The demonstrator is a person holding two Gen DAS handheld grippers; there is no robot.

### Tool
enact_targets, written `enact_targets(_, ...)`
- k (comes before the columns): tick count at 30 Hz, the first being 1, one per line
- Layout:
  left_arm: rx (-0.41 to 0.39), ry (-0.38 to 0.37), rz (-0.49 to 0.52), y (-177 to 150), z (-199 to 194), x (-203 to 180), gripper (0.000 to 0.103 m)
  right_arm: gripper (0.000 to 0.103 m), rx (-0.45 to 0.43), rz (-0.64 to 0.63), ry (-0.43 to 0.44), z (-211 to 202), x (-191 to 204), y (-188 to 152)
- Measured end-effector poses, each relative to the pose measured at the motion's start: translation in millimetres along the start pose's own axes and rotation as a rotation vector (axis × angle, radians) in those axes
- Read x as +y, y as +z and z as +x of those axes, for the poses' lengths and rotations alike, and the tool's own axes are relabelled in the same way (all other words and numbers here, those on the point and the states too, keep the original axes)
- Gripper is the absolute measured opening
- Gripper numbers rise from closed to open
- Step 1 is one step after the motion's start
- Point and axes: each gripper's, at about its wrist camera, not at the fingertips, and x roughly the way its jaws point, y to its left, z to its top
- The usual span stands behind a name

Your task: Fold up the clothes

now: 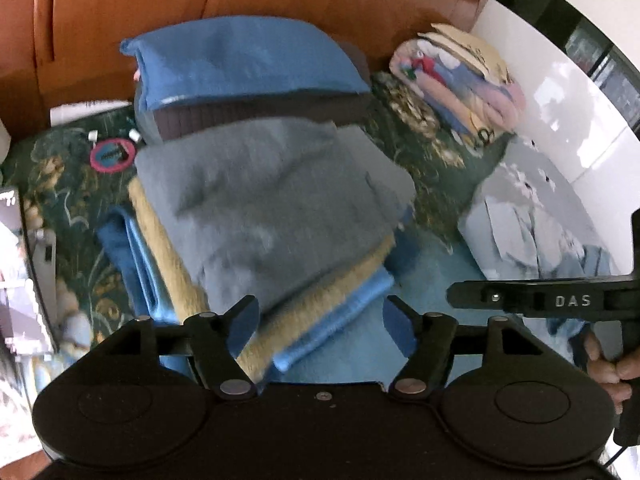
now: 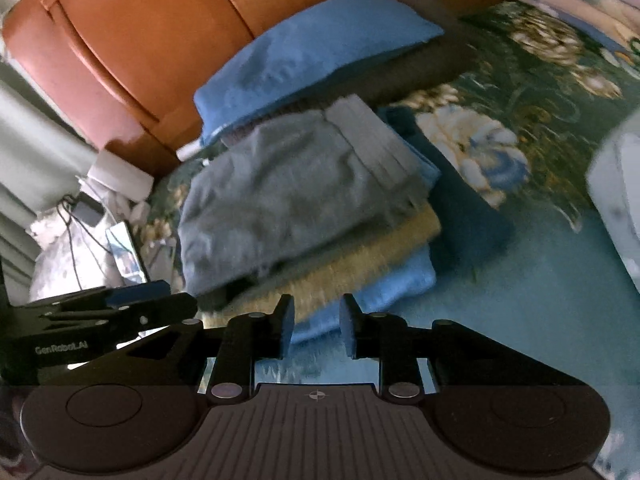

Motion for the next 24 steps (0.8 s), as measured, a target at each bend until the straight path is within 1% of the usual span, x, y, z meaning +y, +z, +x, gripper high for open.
enact_targets(2,0.018,0.003,0.006,-9,-6,-5,0.072,0.025,-0.008,0.019,-0.007,-13,1,-13)
enact_targets(4,0.035,0.002,0.009,-19,-12,-10,0.073,0.028,-0.013,0.032,-0.018,-27,2,-25)
enact_targets(7,0.059,-0.003,0.027,-34,-21,-19,0.073,0.028,-0.026,0.068,-0.026,-51,1,-45)
enact_targets(9,0.073,-0.007,0.038,-46,-29,-26,0.074,0.029,-0.029,0.063,-0.050,-68,4,-59)
enact_targets(10,0.080,-0.007,0.039,-51,-32,-29,0.078,0.031,-0.027,0.059,-0.059,-75,5,-66)
enact_targets(11,0.091,-0.008,0.035,-57,-35,-33,0.083,0.035,-0.027,0.056,-0.067,-83,6,-72)
enact_targets(13,0.112,-0.012,0.032,-69,-43,-39,0.084,0.037,-0.025,0.061,-0.071,-100,9,-87)
enact_targets(17,0.129,-0.024,0.052,-96,-64,-57,0.085,0.042,-0.031,0.055,-0.083,-133,18,-119)
enact_targets(19,0.139,-0.029,0.060,-109,-75,-66,0.089,0.045,-0.033,0.069,-0.085,-148,21,-135)
enact_targets(20,0.147,-0.035,0.057,-115,-80,-70,0.090,0.048,-0.038,0.077,-0.090,-156,22,-143)
enact_targets(24,0.174,-0.038,0.053,-134,-100,-90,0.090,0.051,-0.060,0.144,-0.085,-184,26,-175)
